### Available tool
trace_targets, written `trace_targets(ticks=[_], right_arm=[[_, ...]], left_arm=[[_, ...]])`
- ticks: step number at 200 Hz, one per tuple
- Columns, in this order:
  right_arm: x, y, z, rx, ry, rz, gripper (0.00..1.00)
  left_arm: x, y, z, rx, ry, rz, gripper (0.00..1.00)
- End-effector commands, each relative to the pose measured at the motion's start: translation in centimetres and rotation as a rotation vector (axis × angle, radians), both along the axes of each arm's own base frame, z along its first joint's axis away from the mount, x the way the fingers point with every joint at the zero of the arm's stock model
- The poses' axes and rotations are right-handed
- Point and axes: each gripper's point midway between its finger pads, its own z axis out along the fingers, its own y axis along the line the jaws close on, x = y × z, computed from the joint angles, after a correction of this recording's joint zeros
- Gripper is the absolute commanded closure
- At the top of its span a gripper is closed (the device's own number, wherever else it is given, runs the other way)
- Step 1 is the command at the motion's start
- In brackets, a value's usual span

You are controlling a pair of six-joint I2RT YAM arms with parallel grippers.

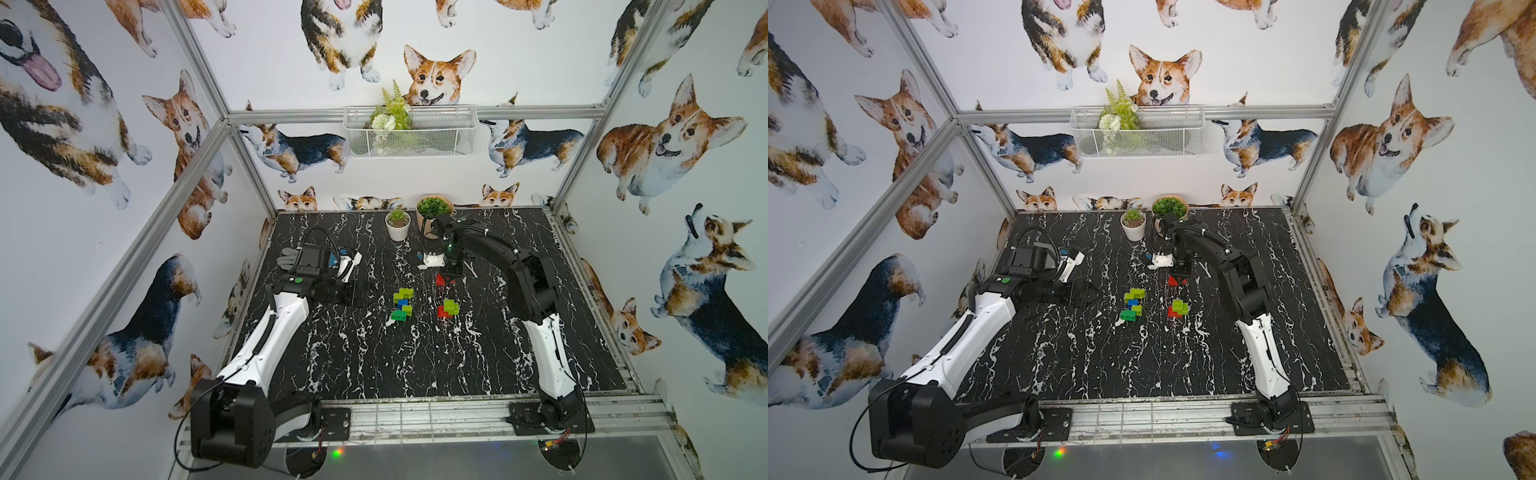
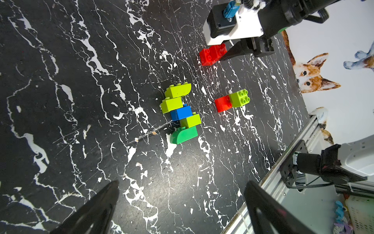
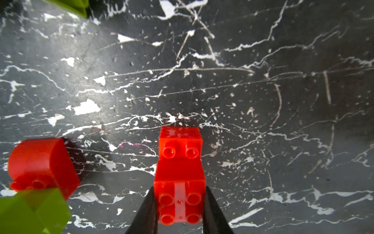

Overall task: Assemble the letter s with lego
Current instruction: Assemble the lego brick with the lego brick.

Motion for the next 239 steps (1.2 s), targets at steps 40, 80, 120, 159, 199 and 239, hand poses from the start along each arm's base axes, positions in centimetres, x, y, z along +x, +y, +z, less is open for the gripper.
trace_targets(ticks=[40, 80, 120, 159, 199, 239], right_arm=[[-1.8, -1.3, -1.7, -0.121, 0.077, -0.003, 0.84], [-1.6, -1.0, -1.3, -0.121, 0.059, -0.006, 0.84], [-1.8, -0.6, -1.2, -0.121, 0.058, 0.001, 0.83], [-1.6, -0.3, -0.8, -0.109, 0.041, 0.007, 0.76], [-1.2, 0.2, 0.8, -0.071, -0.002, 0.015, 0.56], [-0.9, 0.3, 2.1, -0.039, -0.043, 0.015, 0.38]], left_arm=[[0.0, -0.3, 0.4, -0.021, -0.020, -0.018, 0.00], [-0.1, -0.4, 0.2, -0.025, -0.018, -0.019, 0.00], [0.0, -0.4, 0.2, -0.028, -0.014, -0.017, 0.00], [0.0, -0.4, 0.4, -0.027, -0.017, -0.016, 0.00], [0.1, -0.5, 0.4, -0.033, -0.020, -0.013, 0.00], [0.4, -0.6, 0.7, -0.054, -0.021, -0.001, 0.00]])
